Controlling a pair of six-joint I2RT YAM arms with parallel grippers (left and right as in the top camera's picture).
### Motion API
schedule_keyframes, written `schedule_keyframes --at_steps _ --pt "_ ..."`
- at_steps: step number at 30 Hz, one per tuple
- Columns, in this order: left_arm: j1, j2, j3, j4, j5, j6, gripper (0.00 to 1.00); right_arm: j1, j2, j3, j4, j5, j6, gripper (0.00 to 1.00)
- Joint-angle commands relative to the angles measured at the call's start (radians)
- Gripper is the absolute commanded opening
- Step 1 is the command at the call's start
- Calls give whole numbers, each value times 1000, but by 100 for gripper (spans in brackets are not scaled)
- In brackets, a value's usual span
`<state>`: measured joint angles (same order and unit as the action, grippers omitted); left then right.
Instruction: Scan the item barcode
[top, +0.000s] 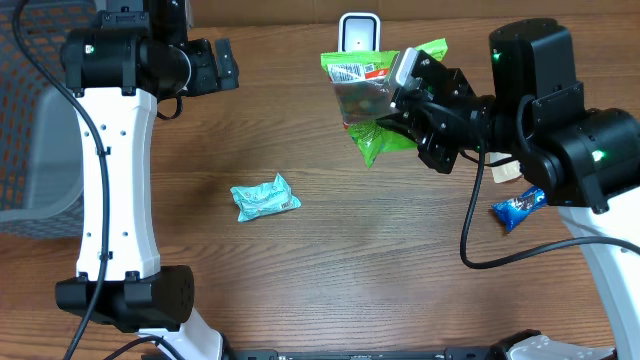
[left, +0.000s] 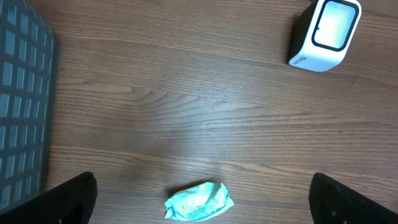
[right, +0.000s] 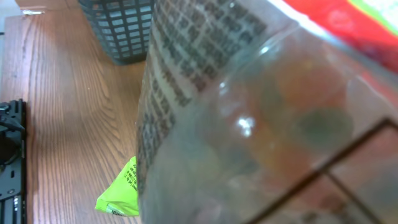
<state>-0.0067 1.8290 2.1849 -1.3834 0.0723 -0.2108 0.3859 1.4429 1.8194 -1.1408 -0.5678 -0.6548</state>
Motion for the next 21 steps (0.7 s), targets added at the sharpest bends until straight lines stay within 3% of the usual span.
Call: schedule_keyframes --at_steps 1,9,17,21 --pt "0 -17 3 3 6 -14 100 -2 -6 27 12 18 -8 4" --pt "0 -17 3 3 6 -14 100 -2 17 26 8 29 -5 4" --pt "0 -17 3 3 6 -14 100 11 170 26 12 299 218 4" --pt "0 -17 3 3 6 -14 99 59 272 26 28 543 307 4"
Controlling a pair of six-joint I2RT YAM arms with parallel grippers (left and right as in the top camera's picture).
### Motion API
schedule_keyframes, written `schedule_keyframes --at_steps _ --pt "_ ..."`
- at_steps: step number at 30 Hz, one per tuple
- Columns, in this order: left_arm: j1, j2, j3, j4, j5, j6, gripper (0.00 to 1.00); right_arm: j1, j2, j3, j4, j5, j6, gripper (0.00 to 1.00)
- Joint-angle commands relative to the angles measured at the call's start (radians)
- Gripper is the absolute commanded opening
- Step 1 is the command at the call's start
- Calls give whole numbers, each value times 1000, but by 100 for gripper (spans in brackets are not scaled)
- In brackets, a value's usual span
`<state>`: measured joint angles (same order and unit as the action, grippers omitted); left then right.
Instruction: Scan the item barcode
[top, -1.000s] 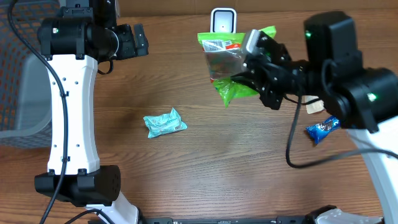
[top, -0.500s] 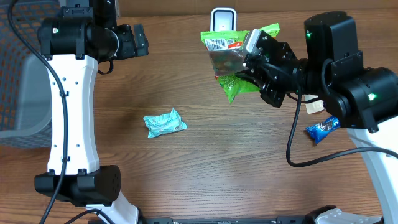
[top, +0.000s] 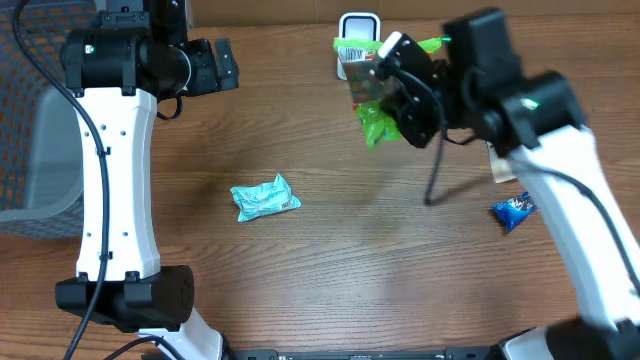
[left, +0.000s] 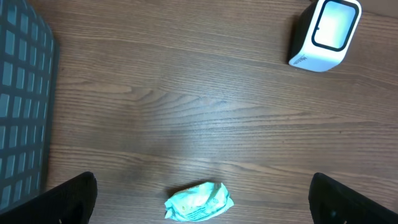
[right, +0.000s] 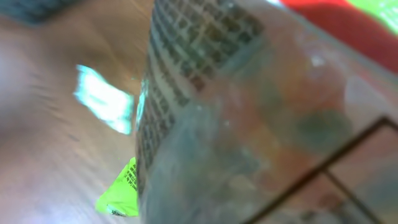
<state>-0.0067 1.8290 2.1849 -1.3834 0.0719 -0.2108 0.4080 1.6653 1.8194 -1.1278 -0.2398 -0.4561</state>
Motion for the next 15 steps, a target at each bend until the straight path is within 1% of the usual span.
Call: schedule_keyframes --at_steps 1,3,5,11,13,15 --pt "0 -17 3 3 6 -14 100 55 79 26 16 282 122 4" --pt "0 -17 3 3 6 -14 100 84 122 26 15 390 150 4" --pt "0 -17 3 3 6 -14 100 113 169 26 2 548 211 4" --pt "0 -17 3 3 6 -14 100 172 267 26 -48 900 360 4" --pt "0 -17 3 3 6 -14 100 189 299 26 -66 956 408 4" --pt "0 -17 3 3 6 -14 100 202 335 25 -80 955 443 4"
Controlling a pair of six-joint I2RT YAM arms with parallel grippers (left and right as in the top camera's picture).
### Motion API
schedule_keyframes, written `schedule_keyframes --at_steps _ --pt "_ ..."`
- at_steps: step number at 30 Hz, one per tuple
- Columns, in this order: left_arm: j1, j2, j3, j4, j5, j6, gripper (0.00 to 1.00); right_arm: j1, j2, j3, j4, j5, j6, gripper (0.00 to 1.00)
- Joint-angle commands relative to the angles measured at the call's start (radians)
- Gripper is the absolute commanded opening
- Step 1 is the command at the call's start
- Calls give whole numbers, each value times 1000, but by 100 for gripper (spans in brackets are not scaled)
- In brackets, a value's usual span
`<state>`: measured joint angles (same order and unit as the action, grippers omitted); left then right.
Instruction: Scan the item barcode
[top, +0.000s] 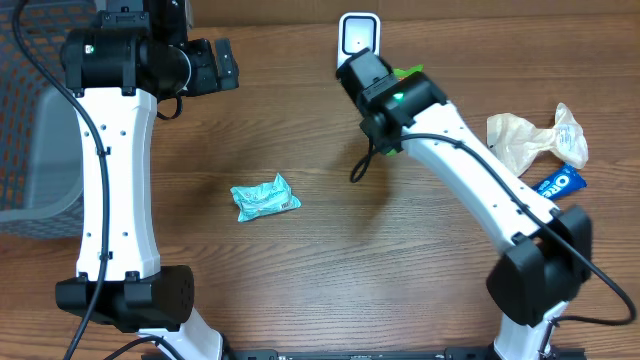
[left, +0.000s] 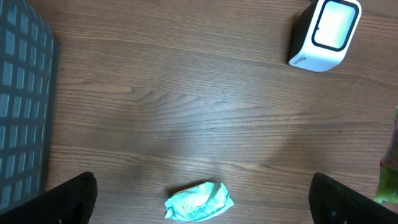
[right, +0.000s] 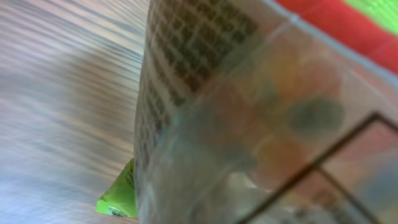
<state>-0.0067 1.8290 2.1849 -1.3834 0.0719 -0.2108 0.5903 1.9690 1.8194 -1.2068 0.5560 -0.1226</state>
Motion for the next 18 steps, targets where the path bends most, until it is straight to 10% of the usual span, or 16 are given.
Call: schedule_keyframes --at_steps 1,9,18 --pt "0 -17 3 3 6 -14 100 26 52 24 -7 157 124 4" --pt "0 -17 3 3 6 -14 100 87 196 -28 -26 158 128 5" --pt "0 -17 3 3 6 -14 100 217 220 -25 -86 153 128 62"
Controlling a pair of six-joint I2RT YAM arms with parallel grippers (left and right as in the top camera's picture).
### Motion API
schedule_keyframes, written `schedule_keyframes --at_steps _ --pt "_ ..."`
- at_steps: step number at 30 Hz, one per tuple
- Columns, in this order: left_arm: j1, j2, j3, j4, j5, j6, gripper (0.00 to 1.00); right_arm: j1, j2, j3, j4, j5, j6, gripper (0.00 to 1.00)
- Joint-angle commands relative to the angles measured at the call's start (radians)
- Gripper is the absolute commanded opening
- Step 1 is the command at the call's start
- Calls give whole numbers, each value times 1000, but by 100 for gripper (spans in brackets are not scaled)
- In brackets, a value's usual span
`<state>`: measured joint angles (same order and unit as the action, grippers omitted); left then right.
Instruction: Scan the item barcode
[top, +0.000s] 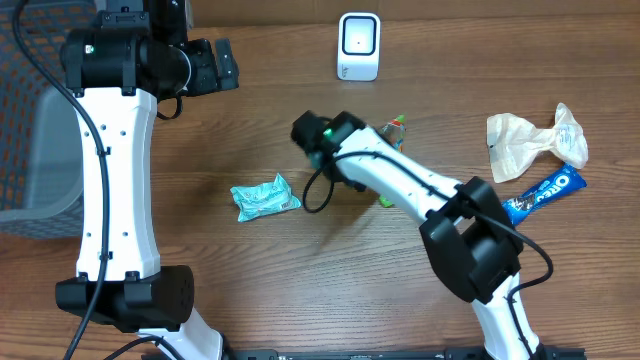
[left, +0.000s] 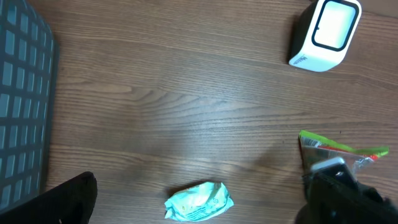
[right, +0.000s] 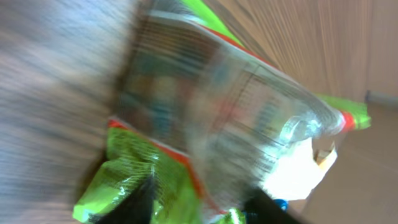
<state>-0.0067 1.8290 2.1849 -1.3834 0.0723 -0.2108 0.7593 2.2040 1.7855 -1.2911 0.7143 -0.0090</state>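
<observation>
The white scanner (top: 358, 45) stands at the table's far edge and also shows in the left wrist view (left: 323, 34). A green and clear snack bag (right: 236, 118) with a red band is blurred. Its green lower end sits between the dark fingers (right: 140, 199) of my right gripper (right: 204, 204), which is shut on it. From overhead, only bits of the bag (top: 394, 125) show beside the right arm, at the table's middle and below the scanner. My left gripper (left: 202, 208) hangs open, high over the back left.
A teal packet (top: 265, 197) lies left of centre, under the left gripper. A grey mesh basket (top: 30, 110) stands at the left edge. A crumpled beige wrapper (top: 530, 140) and a blue Oreo pack (top: 545, 195) lie at the right.
My right arm has moved from just in front of the scanner down and left to the table's middle, bag still in its grip. The bag now shows farther from the wrist camera. The left arm is unchanged.
The right gripper first held the snack bag up to the right of the scanner. Then the bag was close in front of the scanner, and after that right below it. Now it is away from the scanner, over the middle. The left arm never moved.
</observation>
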Motion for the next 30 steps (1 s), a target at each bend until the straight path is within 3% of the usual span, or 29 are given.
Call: schedule_keyframes --at_steps 1,4,9,15,19,26,30 --pt "0 -17 3 3 6 -14 100 61 -16 9 -1 -53 14 67" --pt "0 -17 3 3 6 -14 100 73 -16 10 0 -163 15 67" --pt "0 -17 3 3 6 -14 100 -3 -47 135 -59 -270 171 65" --pt "0 -17 3 3 6 -14 100 -219 -208 324 -53 -727 89 65" --pt "0 -17 3 3 6 -14 100 -416 -273 325 -43 -877 71 71" --pt "0 -17 3 3 6 -14 100 -744 -225 127 57 -1417 -124 72" --pt "0 -17 3 3 6 -14 100 -790 -182 -18 166 -1592 -183 75"
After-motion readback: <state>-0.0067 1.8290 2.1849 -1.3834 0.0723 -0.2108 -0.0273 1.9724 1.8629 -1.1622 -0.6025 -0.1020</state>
